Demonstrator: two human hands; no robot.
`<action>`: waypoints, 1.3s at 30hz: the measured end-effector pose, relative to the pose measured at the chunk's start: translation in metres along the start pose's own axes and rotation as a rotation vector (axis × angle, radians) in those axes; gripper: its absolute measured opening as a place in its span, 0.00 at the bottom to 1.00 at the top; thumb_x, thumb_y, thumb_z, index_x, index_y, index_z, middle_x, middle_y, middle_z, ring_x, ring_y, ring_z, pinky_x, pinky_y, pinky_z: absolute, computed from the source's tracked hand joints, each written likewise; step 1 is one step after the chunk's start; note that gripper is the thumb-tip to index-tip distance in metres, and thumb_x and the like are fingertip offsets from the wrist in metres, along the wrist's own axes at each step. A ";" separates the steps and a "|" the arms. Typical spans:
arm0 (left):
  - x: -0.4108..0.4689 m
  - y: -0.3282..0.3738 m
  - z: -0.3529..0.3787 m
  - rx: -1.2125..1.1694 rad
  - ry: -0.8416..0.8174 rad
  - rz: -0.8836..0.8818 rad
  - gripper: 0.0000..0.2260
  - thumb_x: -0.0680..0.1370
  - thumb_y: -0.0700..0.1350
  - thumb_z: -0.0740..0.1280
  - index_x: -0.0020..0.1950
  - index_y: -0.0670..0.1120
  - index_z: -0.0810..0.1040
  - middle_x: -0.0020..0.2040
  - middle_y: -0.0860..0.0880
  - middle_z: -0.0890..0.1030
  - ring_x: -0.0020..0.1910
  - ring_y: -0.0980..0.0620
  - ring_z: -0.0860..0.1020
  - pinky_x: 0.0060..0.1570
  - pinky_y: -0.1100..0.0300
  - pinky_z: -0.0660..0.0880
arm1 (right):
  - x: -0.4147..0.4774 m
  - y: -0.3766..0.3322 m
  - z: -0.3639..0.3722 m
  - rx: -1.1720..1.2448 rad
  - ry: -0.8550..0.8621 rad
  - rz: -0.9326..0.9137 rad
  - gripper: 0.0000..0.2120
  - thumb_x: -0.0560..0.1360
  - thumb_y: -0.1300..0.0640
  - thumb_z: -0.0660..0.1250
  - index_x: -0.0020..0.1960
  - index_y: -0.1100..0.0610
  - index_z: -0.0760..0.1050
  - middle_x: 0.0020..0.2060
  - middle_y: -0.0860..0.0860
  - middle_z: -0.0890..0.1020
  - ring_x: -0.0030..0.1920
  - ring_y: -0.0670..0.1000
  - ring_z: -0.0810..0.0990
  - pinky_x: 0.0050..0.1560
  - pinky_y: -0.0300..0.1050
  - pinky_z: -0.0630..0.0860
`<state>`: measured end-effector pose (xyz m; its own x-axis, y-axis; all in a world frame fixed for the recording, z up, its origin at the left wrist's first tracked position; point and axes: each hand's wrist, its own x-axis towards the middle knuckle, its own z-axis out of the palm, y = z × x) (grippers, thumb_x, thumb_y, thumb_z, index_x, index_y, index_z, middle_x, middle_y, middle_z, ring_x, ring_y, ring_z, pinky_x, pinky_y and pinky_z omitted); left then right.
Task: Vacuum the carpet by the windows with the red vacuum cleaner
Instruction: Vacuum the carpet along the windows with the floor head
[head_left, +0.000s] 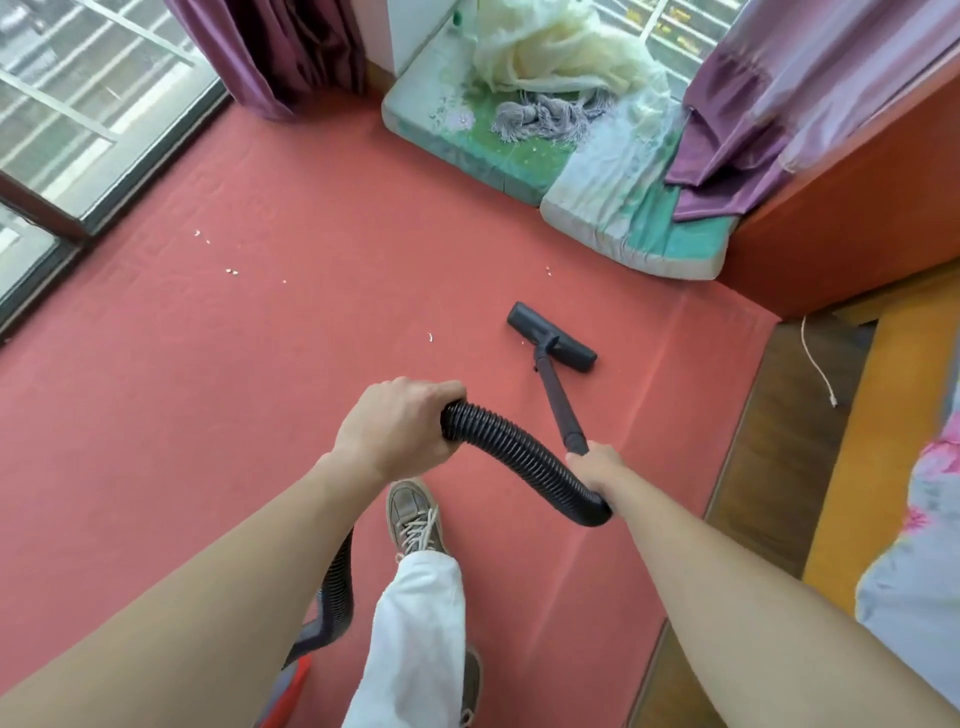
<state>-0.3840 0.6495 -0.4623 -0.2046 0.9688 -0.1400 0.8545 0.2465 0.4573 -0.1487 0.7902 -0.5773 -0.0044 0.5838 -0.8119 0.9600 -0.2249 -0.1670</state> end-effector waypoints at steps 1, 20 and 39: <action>0.011 -0.006 -0.002 -0.002 0.030 -0.016 0.04 0.69 0.47 0.68 0.40 0.50 0.73 0.30 0.52 0.76 0.30 0.42 0.75 0.29 0.55 0.70 | 0.018 -0.019 -0.014 -0.032 0.038 0.009 0.20 0.78 0.52 0.60 0.66 0.59 0.74 0.58 0.58 0.80 0.57 0.60 0.79 0.57 0.47 0.75; 0.096 -0.023 -0.014 -0.064 -0.251 -0.092 0.04 0.69 0.47 0.65 0.42 0.50 0.74 0.32 0.54 0.76 0.35 0.44 0.78 0.34 0.54 0.74 | -0.023 -0.044 -0.040 -0.122 -0.172 0.012 0.18 0.79 0.54 0.58 0.68 0.51 0.70 0.55 0.54 0.81 0.53 0.57 0.80 0.50 0.44 0.73; 0.117 0.003 -0.008 -0.058 -0.240 -0.078 0.04 0.68 0.49 0.65 0.41 0.51 0.72 0.30 0.55 0.71 0.35 0.44 0.76 0.33 0.55 0.72 | -0.005 -0.028 -0.066 -0.207 -0.207 0.004 0.21 0.79 0.55 0.58 0.72 0.52 0.66 0.57 0.55 0.81 0.55 0.58 0.79 0.50 0.45 0.73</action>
<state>-0.4090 0.7637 -0.4707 -0.1440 0.9144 -0.3784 0.8103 0.3284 0.4853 -0.1573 0.8450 -0.5321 -0.0375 0.4070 -0.9127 0.9967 -0.0507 -0.0636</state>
